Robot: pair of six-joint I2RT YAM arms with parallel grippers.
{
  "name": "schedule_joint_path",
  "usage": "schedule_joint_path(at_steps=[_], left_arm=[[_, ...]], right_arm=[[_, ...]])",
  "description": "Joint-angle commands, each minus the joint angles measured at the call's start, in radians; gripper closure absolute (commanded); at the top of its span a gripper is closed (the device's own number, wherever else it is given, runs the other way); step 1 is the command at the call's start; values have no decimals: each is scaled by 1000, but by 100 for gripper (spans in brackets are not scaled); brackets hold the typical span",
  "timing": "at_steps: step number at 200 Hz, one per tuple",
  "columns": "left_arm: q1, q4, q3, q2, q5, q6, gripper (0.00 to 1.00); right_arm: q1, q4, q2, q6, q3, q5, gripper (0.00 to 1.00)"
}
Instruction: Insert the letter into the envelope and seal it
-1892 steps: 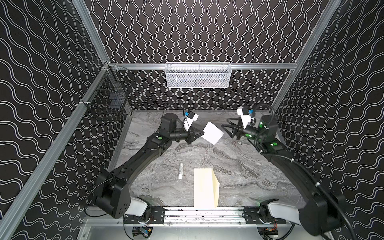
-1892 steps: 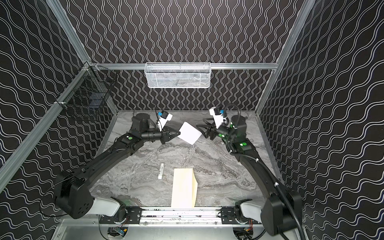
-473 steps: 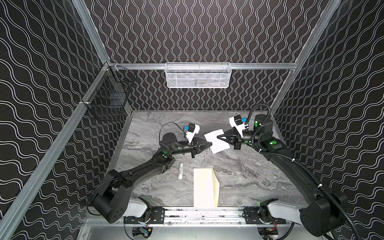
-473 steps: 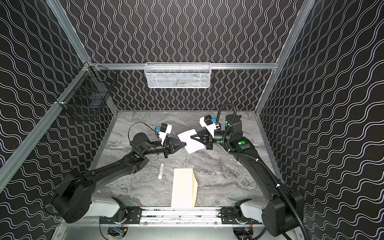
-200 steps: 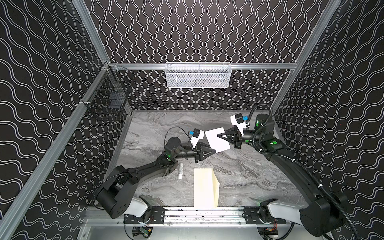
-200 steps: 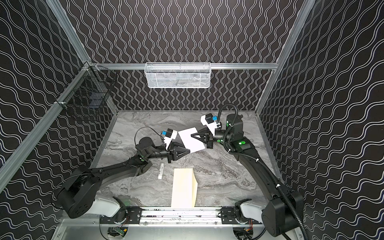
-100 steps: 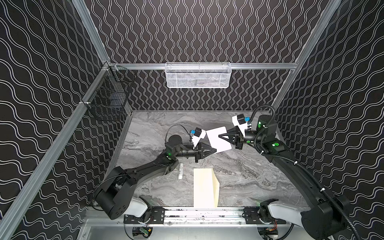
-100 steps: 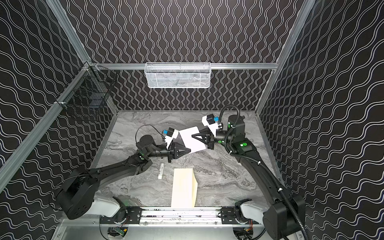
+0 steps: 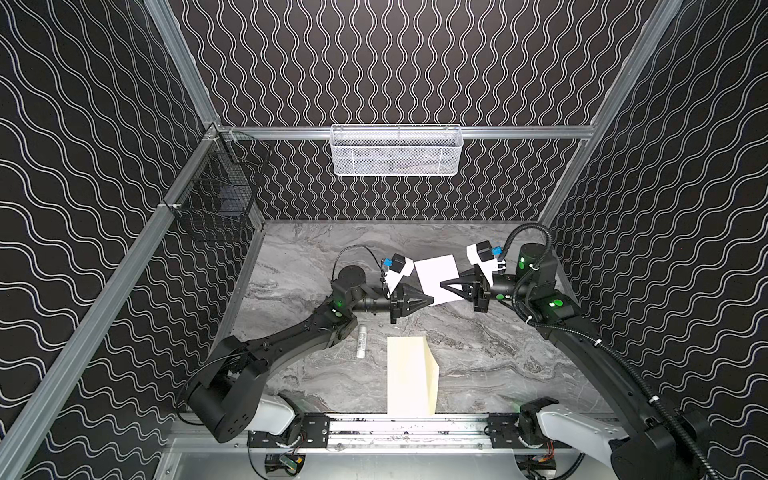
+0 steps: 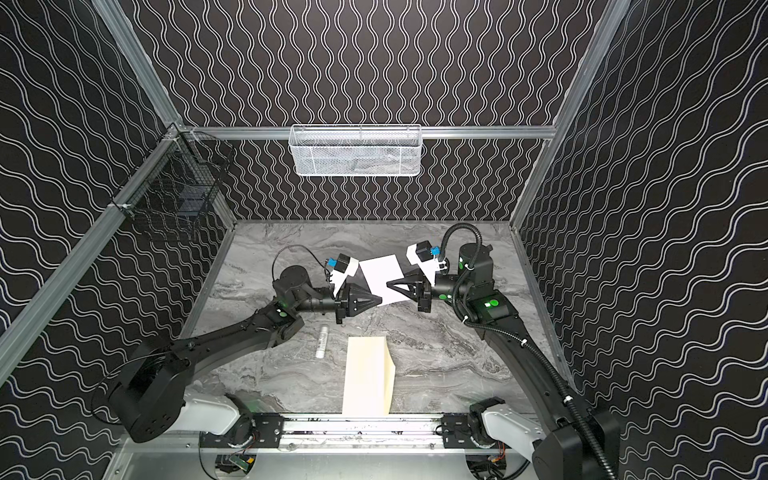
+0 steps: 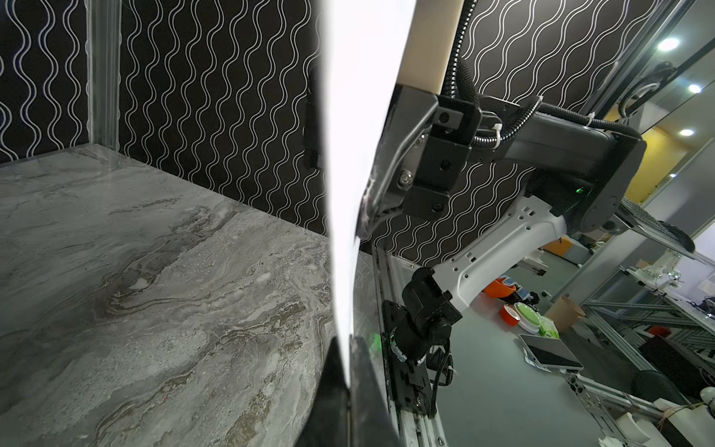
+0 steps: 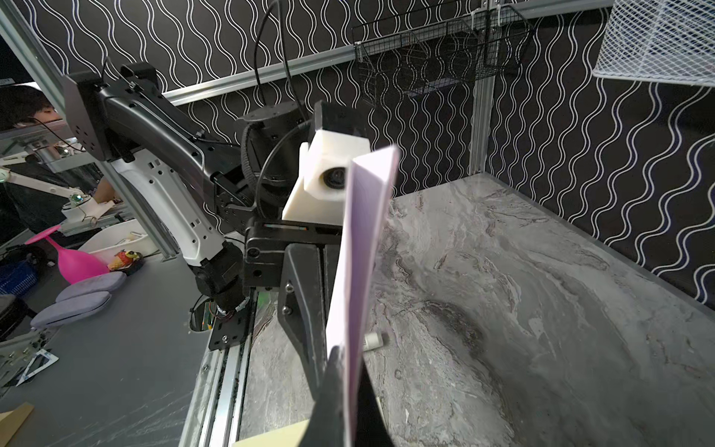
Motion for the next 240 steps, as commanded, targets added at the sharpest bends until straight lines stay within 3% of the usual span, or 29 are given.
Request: schedule_joint_path(at_steps=[1, 32, 47, 55, 63, 90, 117, 166, 240], left_arm=[[-1, -59, 18, -18, -37, 37, 98], [0, -255, 33, -97, -176, 132, 42], [1, -355, 34, -139, -309, 162, 25], [0, -402, 32, -159, -415, 159, 9], [1, -439, 31, -176, -511, 141, 5], [8, -614, 102, -176, -687, 129, 1], [15, -819, 216, -109, -746, 116, 1], [22, -949, 313, -1, -733, 92, 1], [31, -1051, 415, 160, -674, 76, 1]], right_arm=[[3, 5, -15, 19, -9, 27, 100], [3, -6, -20, 123, -41, 114, 100], [2, -57, -8, 188, -22, 187, 100], [3, -96, 2, 212, -5, 237, 100], [2, -119, 15, 248, 6, 296, 100], [-32, -143, 75, 355, 13, 392, 100], [-101, -89, 168, 447, -10, 440, 100], [-190, -99, 436, 446, 105, 457, 100], [-202, -223, 814, 388, 372, 460, 100]])
